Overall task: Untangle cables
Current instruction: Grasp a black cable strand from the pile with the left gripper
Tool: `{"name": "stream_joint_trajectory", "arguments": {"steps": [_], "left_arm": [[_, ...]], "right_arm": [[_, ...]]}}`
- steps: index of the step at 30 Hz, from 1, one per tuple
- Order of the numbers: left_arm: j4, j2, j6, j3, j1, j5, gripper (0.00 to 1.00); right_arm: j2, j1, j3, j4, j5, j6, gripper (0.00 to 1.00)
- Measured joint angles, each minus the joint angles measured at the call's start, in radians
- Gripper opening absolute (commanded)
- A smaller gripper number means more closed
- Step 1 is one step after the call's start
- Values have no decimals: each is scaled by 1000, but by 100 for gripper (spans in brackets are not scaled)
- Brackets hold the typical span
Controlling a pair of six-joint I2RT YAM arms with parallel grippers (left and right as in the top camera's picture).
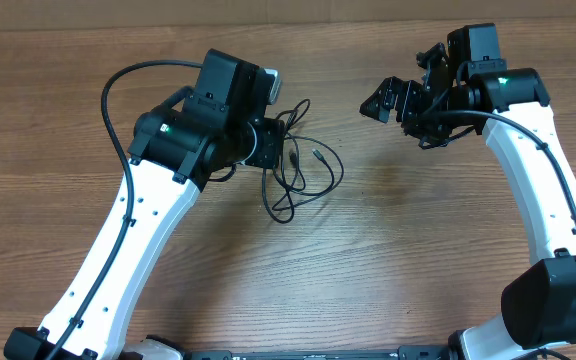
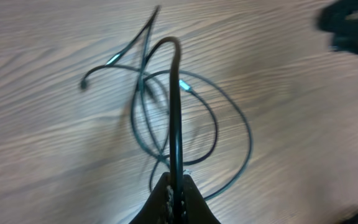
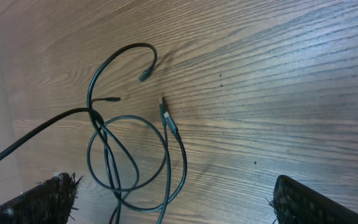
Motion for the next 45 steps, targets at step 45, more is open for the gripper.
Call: {"name": "stream_joint_trajectory", "arguments": {"steps": [45], "left_arm": [[4, 2, -496, -206, 0, -185, 4]], "right_arm": [[0, 0, 0, 0, 0, 0, 100]]}}
